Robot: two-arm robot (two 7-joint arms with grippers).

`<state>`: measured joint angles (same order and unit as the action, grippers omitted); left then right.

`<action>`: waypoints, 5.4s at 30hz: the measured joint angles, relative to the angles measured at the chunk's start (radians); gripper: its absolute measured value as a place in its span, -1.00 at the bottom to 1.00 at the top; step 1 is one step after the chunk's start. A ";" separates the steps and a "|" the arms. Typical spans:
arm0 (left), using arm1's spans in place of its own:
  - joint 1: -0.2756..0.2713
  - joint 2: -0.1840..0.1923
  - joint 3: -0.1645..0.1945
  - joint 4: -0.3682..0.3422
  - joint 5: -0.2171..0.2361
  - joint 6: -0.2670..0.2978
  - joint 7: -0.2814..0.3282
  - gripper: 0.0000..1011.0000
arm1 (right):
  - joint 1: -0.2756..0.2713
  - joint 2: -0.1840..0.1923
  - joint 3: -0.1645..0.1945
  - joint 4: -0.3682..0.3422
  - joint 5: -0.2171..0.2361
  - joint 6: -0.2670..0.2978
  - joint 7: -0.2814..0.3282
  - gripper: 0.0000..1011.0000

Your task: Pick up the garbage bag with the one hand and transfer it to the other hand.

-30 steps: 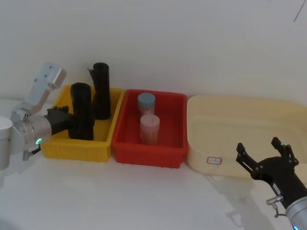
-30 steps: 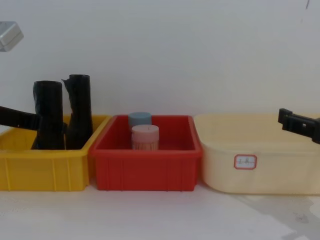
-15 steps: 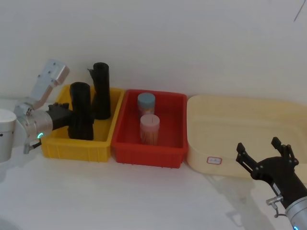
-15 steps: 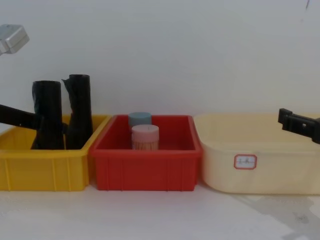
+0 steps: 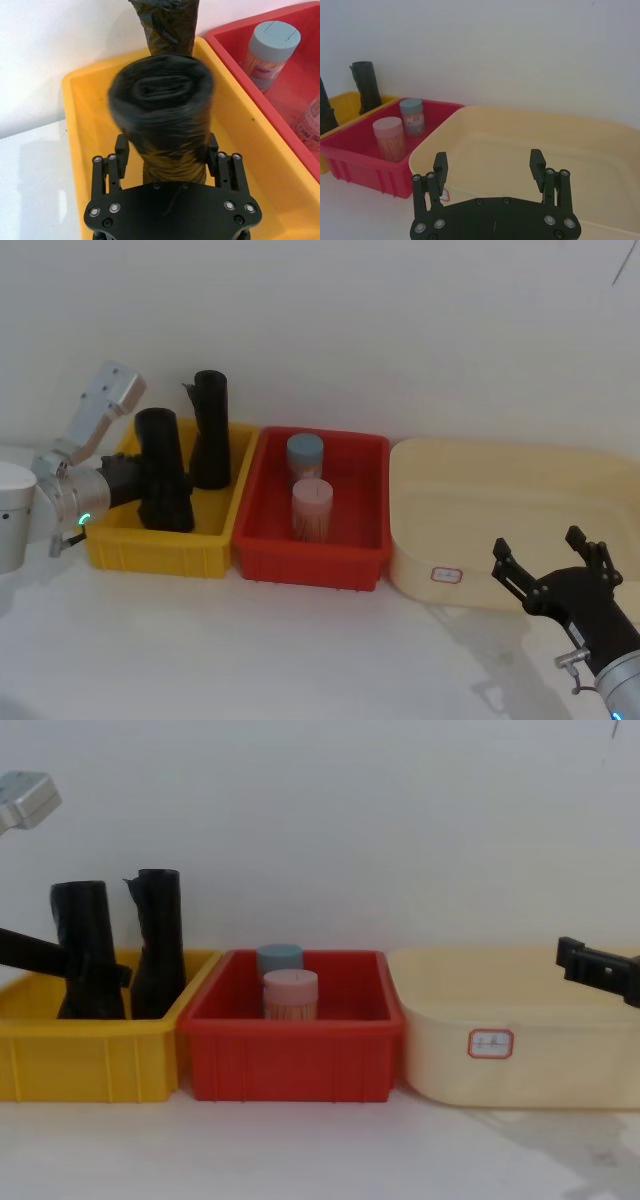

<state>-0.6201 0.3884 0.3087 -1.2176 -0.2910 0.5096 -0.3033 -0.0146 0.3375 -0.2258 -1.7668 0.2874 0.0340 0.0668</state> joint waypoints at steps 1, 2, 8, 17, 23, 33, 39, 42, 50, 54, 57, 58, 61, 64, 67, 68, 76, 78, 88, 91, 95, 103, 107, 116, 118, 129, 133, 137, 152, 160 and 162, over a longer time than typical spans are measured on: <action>-0.001 0.000 0.000 0.002 0.001 0.000 -0.001 0.71 | 0.000 0.000 0.000 0.000 0.000 0.000 0.000 0.98; -0.002 0.000 0.001 0.003 0.001 0.000 -0.001 0.68 | 0.000 0.000 0.000 0.000 0.000 0.000 0.000 0.98; -0.006 -0.001 0.002 0.008 0.003 -0.001 -0.002 0.41 | 0.000 0.000 0.000 0.000 0.000 0.000 0.000 0.98; -0.008 -0.002 0.003 0.012 0.004 -0.002 -0.003 0.14 | 0.000 0.000 0.000 0.000 0.000 0.000 0.000 0.98; -0.009 -0.002 0.004 0.013 0.004 -0.002 -0.004 0.08 | 0.000 0.000 0.000 0.000 0.000 0.000 0.000 0.98; -0.010 -0.002 0.004 0.015 0.005 -0.002 -0.004 -0.02 | 0.005 0.001 0.000 0.000 0.000 0.003 0.010 0.98; -0.010 -0.002 0.004 0.015 0.005 -0.002 -0.004 -0.04 | 0.023 0.006 0.000 0.003 0.013 0.017 0.038 0.98; -0.011 -0.002 0.004 0.015 0.005 -0.002 -0.004 -0.04 | 0.038 0.008 -0.001 0.003 0.024 0.031 0.057 0.98; -0.011 -0.002 0.004 0.015 0.005 -0.002 -0.004 -0.04 | 0.118 0.013 -0.015 0.016 0.048 0.099 0.121 0.98; -0.011 -0.002 0.003 0.015 0.005 -0.002 -0.004 -0.04 | 0.162 0.013 -0.028 0.037 0.050 0.137 0.142 0.98; -0.011 -0.002 0.003 0.015 0.005 -0.002 -0.004 -0.04 | 0.192 0.011 -0.039 0.054 0.050 0.161 0.153 0.98; -0.011 -0.002 0.003 0.015 0.005 -0.002 -0.004 -0.04 | 0.212 0.009 -0.046 0.068 0.050 0.180 0.162 0.98; -0.011 -0.002 0.003 0.015 0.005 -0.002 -0.004 -0.04 | 0.258 0.002 -0.065 0.102 0.050 0.216 0.179 0.98; -0.011 -0.002 0.003 0.015 0.005 -0.002 -0.004 -0.04 | 0.296 -0.005 -0.084 0.134 0.050 0.239 0.191 0.98; -0.011 -0.002 0.003 0.015 0.005 -0.002 -0.004 -0.04 | 0.343 -0.014 -0.107 0.175 0.046 0.270 0.210 0.98; -0.011 -0.002 0.003 0.015 0.005 -0.002 -0.004 -0.04 | 0.370 -0.020 -0.122 0.200 0.042 0.283 0.219 0.98; -0.010 -0.002 0.004 0.015 0.005 -0.002 -0.004 -0.04 | 0.491 -0.055 -0.188 0.320 0.019 0.342 0.265 0.98; -0.010 -0.002 0.004 0.015 0.005 -0.002 -0.004 -0.04 | 0.522 -0.067 -0.204 0.354 0.013 0.354 0.277 0.98; -0.011 -0.002 0.004 0.015 0.005 -0.002 -0.004 -0.04 | 0.638 -0.116 -0.268 0.475 -0.007 0.396 0.332 0.98; -0.011 -0.002 0.004 0.015 0.005 -0.002 -0.004 -0.04 | 0.670 -0.131 -0.285 0.509 -0.010 0.407 0.344 0.98; -0.011 -0.002 0.004 0.015 0.005 -0.002 -0.004 -0.04 | 0.703 -0.149 -0.304 0.545 -0.015 0.421 0.357 0.98; -0.011 -0.002 0.004 0.015 0.005 -0.002 -0.004 -0.04 | 0.753 -0.183 -0.335 0.611 -0.028 0.436 0.373 0.98; -0.011 -0.002 0.004 0.015 0.005 -0.002 -0.004 -0.04 | 0.772 -0.201 -0.348 0.649 -0.035 0.438 0.377 0.98; -0.011 -0.002 0.004 0.015 0.005 -0.002 -0.004 -0.04 | 0.811 -0.238 -0.366 0.743 -0.049 0.431 0.386 0.98; -0.010 -0.002 0.004 0.015 0.005 -0.002 -0.004 -0.04 | 0.821 -0.246 -0.370 0.766 -0.053 0.427 0.389 0.98; -0.011 -0.002 0.004 0.015 0.005 -0.002 -0.004 -0.04 | 0.863 -0.282 -0.380 0.868 -0.068 0.408 0.402 0.98; -0.011 -0.002 0.004 0.015 0.005 -0.002 -0.004 -0.04 | 0.874 -0.292 -0.381 0.894 -0.071 0.401 0.406 0.98; -0.011 -0.002 0.004 0.015 0.005 -0.002 -0.004 -0.04 | 0.888 -0.305 -0.382 0.929 -0.075 0.390 0.410 0.98; -0.010 -0.002 0.004 0.015 0.005 -0.002 -0.004 -0.04 | 0.929 -0.346 -0.371 1.053 -0.085 0.330 0.414 0.98; -0.011 -0.002 0.004 0.015 0.005 -0.002 -0.004 -0.04 | 0.939 -0.356 -0.367 1.084 -0.087 0.313 0.415 0.61; -0.011 -0.002 0.004 0.015 0.005 -0.002 -0.004 -0.04 | 0.941 -0.357 -0.367 1.091 -0.087 0.309 0.415 0.53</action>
<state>-0.6306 0.3867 0.3123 -1.2024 -0.2861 0.5074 -0.3075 0.9268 -0.0200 -0.5924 -0.6753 0.2005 0.3435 0.4820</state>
